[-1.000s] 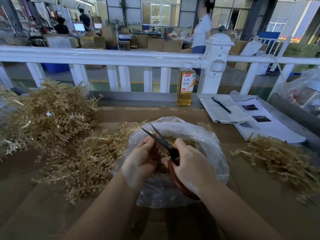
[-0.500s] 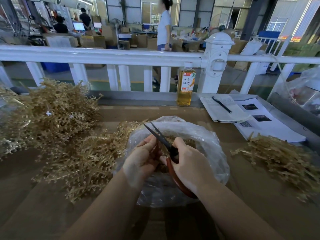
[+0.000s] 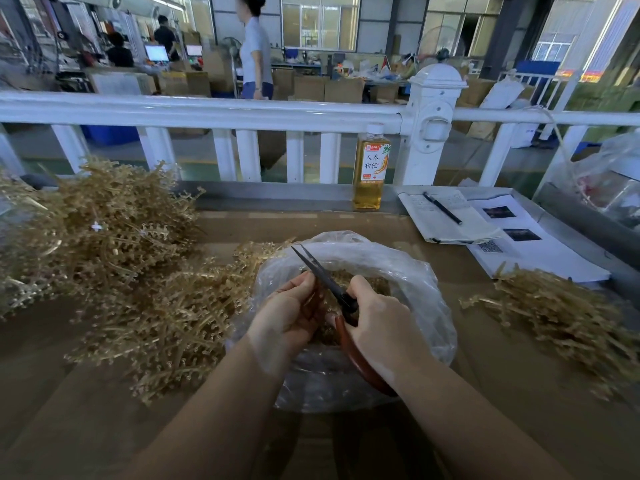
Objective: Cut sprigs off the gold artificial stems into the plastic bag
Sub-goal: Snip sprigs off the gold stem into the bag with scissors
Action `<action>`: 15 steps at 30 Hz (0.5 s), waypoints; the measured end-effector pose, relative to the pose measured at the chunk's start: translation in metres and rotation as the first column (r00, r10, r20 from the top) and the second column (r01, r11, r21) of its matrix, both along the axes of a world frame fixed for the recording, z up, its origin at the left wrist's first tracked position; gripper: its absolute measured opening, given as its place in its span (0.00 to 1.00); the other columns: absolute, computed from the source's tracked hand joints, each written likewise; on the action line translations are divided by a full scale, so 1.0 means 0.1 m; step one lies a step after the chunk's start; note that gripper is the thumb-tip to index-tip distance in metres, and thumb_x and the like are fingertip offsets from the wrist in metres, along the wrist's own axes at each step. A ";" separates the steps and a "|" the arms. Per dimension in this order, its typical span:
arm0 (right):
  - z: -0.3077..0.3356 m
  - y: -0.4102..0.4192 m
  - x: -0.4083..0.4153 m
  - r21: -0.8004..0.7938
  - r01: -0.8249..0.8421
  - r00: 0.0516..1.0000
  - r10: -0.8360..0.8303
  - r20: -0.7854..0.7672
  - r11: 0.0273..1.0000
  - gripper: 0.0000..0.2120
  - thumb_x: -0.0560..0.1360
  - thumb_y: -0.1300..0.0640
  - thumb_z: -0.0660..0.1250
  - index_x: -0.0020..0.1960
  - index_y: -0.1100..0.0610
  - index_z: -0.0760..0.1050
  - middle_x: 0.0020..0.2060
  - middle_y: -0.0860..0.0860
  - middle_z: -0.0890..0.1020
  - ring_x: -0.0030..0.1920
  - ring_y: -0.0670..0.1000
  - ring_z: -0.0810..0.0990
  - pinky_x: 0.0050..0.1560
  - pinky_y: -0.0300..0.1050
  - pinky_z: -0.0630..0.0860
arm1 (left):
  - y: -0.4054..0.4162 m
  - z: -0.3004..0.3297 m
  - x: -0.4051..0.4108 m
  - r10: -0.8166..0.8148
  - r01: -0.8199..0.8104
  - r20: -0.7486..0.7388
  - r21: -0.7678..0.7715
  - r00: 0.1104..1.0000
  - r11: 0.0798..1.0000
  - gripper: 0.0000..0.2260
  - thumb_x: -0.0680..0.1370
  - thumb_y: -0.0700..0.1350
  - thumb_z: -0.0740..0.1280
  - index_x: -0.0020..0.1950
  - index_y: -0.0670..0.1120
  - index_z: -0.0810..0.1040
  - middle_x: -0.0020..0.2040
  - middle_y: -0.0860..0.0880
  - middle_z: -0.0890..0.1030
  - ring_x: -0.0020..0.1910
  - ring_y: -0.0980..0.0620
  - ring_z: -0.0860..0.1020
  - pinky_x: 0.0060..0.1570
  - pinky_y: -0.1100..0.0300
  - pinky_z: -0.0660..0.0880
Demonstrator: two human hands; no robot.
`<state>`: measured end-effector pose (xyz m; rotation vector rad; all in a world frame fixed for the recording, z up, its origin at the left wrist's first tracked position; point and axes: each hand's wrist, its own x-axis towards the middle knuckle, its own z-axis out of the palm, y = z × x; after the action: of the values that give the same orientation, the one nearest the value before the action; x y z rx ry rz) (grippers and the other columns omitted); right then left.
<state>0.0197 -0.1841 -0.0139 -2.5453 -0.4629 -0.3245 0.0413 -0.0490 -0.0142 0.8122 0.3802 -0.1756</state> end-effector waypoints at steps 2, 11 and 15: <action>0.00 0.00 0.00 -0.003 0.003 1.000 -0.003 -0.005 1.000 0.10 0.77 0.47 0.65 0.50 0.51 0.66 0.36 0.48 0.80 0.36 0.49 0.80 0.40 0.44 0.77 | 0.00 0.00 0.00 0.000 0.000 -0.009 0.002 1.000 1.000 0.06 0.79 0.38 0.62 0.45 0.44 0.77 0.29 0.49 0.81 0.24 0.54 0.78 0.22 0.66 0.73; 0.04 0.00 0.00 -0.014 0.000 1.000 0.000 -0.031 1.000 0.12 0.77 0.45 0.65 0.50 0.51 0.66 0.37 0.48 0.80 0.37 0.49 0.79 0.42 0.45 0.77 | 0.00 0.00 0.03 -0.001 0.001 -0.026 0.001 1.000 1.000 0.05 0.79 0.38 0.62 0.47 0.44 0.77 0.30 0.48 0.79 0.23 0.54 0.77 0.22 0.66 0.73; 0.04 0.01 -0.01 -0.014 0.007 0.999 -0.007 -0.051 1.000 0.11 0.78 0.46 0.65 0.50 0.50 0.65 0.37 0.48 0.80 0.37 0.49 0.79 0.39 0.41 0.75 | 0.00 0.00 0.02 -0.008 0.008 -0.033 0.010 0.999 1.000 0.05 0.79 0.39 0.62 0.47 0.44 0.76 0.29 0.48 0.79 0.23 0.54 0.77 0.22 0.66 0.73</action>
<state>0.0190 -0.1833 -0.0100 -2.5624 -0.4383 -0.2594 0.0431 -0.0487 -0.0147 0.8221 0.4092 -0.1945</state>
